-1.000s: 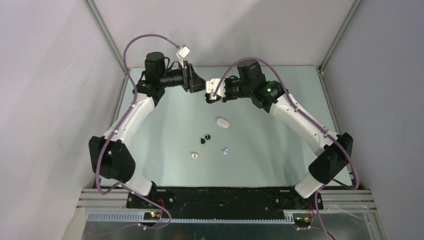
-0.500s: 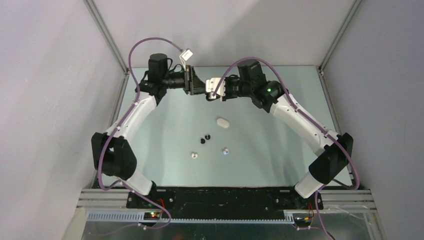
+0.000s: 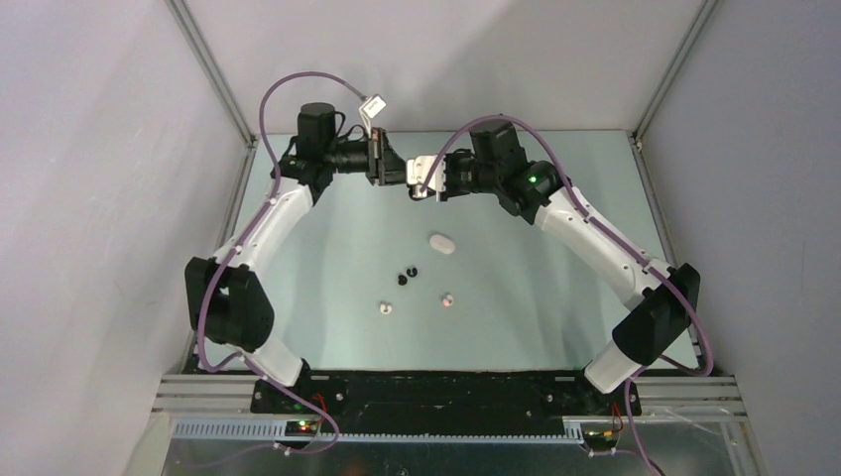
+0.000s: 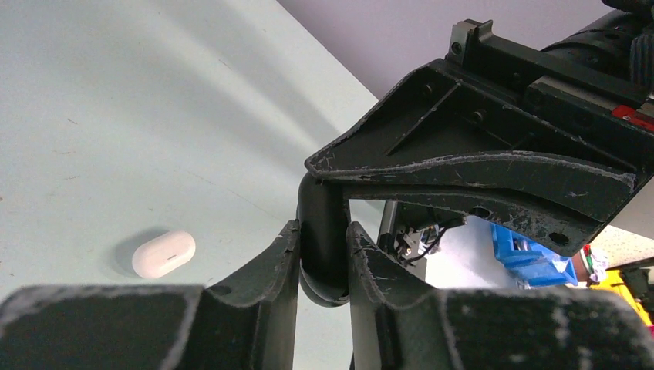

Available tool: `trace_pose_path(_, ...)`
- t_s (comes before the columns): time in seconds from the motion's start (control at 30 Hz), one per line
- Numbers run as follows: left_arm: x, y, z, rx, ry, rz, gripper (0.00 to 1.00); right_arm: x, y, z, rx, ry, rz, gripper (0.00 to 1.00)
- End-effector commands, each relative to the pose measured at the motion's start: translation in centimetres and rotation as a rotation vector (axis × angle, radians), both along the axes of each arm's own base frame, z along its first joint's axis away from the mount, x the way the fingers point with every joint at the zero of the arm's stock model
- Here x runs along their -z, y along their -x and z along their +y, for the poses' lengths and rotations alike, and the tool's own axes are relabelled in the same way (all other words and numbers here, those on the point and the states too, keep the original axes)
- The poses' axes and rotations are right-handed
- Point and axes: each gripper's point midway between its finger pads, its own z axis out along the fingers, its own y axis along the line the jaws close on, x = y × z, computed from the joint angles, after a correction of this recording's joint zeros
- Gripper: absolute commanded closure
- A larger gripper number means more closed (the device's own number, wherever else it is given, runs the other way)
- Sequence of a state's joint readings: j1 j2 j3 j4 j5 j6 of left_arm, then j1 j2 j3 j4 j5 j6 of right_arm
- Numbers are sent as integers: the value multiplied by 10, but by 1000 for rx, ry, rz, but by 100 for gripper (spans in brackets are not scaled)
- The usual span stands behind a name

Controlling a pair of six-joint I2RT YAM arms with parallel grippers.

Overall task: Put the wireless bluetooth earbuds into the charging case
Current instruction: Pass from the right arm to the left

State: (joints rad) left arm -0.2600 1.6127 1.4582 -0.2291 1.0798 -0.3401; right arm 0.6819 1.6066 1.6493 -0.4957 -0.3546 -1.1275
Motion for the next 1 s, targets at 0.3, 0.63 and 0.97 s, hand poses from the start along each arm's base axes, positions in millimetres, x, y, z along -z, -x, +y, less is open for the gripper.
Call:
trace_pose_path(0.3, -15, 2, -7, 49, 21, -25, 62, -30, 8, 5, -22, -56, -75, 100)
trace_pose_path(0.63, -15, 2, -8, 58, 23, -22, 71, -31, 8, 7, -23, -56, -82, 100)
trace_pose_path(0.97, -16, 2, -6, 60, 23, -33, 100, -24, 6, 6, -6, -53, -75, 100)
